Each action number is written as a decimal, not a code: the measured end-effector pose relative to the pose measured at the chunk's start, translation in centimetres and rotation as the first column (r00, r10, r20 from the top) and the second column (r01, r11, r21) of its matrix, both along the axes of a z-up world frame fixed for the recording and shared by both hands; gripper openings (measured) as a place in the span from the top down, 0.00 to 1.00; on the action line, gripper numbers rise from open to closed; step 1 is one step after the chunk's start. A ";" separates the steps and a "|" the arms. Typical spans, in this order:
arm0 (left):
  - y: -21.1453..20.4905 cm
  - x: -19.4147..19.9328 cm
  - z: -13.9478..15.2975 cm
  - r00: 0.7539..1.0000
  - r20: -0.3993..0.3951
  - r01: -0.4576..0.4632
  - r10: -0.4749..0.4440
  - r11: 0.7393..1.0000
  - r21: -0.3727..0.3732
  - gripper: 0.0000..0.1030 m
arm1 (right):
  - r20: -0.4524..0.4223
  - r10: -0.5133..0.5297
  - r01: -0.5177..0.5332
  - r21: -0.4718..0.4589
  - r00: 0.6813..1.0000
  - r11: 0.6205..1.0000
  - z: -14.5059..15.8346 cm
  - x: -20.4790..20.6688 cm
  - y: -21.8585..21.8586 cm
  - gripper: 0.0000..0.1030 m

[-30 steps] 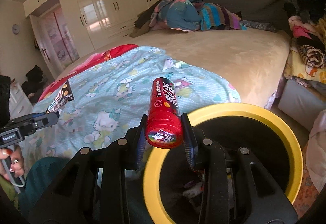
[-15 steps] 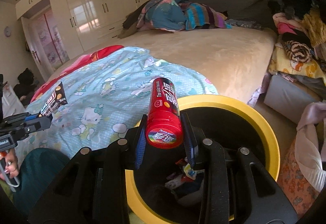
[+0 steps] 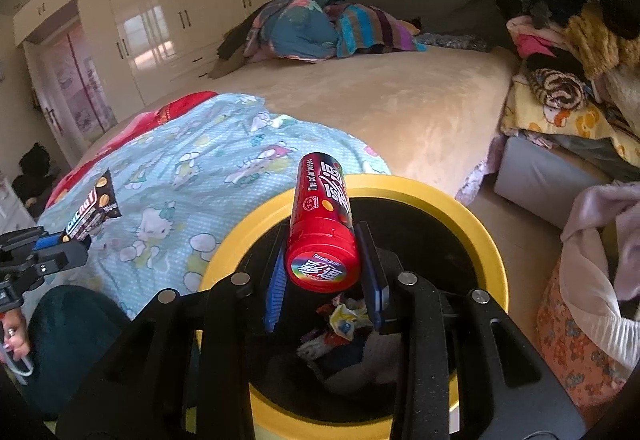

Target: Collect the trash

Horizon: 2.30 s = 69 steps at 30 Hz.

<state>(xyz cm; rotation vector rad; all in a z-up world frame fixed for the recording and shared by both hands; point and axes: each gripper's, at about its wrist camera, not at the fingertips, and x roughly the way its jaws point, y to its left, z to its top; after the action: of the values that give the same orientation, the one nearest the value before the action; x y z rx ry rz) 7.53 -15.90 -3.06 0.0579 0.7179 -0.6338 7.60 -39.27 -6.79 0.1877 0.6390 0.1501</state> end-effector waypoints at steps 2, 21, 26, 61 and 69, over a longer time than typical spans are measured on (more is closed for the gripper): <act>-0.5 0.0 -0.1 1.000 -0.002 0.010 -0.010 1.000 -0.002 0.83 | -0.003 -0.016 0.016 0.005 1.000 1.000 -0.2 -0.1 -0.4 0.75; -6.4 1.5 -3.5 0.991 -0.062 0.123 -0.120 0.991 0.060 0.83 | -0.081 -0.065 0.070 0.062 0.995 0.996 -2.2 0.7 -3.1 0.75; -7.6 2.9 -4.4 0.988 -0.090 0.129 -0.122 0.989 0.072 0.83 | -0.092 -0.071 0.077 0.070 0.993 0.995 -2.4 0.9 -3.5 0.75; -2.8 4.6 -1.9 0.988 -0.068 -0.133 0.137 0.990 0.056 0.06 | 0.031 -0.150 0.149 0.028 0.988 0.988 1.6 -2.7 -1.5 0.11; 2.5 2.6 0.0 0.963 -0.030 -0.267 0.268 0.963 0.033 0.06 | 0.097 -0.084 0.085 0.002 0.992 0.996 2.8 -3.3 3.2 0.10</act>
<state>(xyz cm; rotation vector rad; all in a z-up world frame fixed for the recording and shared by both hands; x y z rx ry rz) 10.18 -13.38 -3.02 -0.0236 0.7527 -0.3663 4.29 -36.05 -3.98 0.2039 0.5338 0.0764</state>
